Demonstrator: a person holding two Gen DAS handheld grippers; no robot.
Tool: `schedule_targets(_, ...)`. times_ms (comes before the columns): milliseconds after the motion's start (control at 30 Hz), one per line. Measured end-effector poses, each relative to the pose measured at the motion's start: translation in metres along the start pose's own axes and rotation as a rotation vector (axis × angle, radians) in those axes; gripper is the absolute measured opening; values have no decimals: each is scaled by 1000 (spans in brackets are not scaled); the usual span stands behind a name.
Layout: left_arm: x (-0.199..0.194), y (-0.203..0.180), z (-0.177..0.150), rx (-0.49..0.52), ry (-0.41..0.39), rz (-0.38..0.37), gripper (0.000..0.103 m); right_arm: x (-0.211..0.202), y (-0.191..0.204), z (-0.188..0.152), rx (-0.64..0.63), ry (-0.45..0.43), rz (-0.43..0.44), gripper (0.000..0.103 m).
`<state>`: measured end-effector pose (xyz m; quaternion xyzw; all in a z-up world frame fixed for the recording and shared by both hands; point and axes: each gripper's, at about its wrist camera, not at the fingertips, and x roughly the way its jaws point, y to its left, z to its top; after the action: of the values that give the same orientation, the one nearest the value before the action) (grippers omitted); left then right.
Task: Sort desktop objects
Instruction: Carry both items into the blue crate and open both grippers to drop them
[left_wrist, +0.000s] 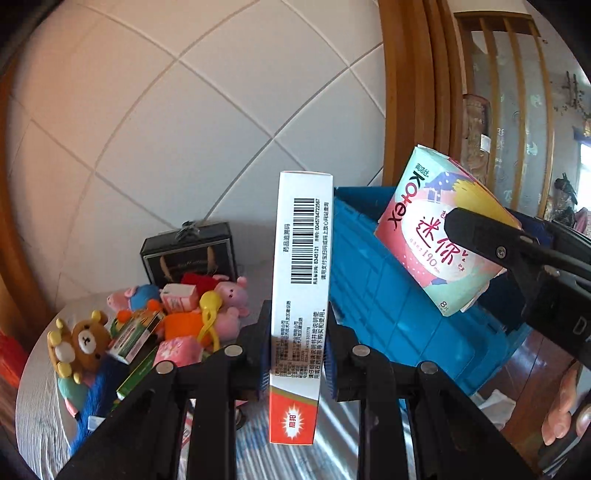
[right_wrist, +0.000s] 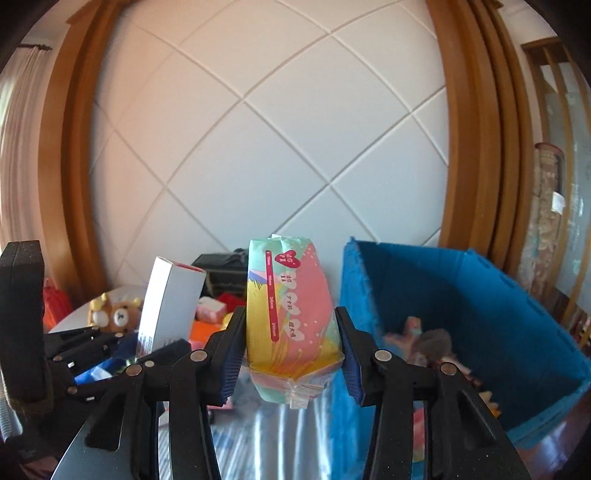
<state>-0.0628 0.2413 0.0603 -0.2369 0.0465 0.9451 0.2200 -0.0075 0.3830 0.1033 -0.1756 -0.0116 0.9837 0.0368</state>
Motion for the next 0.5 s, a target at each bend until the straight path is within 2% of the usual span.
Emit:
schedule_targets(133, 10, -46, 34, 11, -20, -47, 23, -5, -63, 15, 44, -18, -64, 45)
schedule_targets(300, 26, -102, 71, 35, -42, -78, 23, 6, -134, 22, 39, 16, -178, 45)
schedule_targets(500, 78, -158, 93, 33, 55, -135, 23, 34, -211, 1, 51, 117, -270, 45)
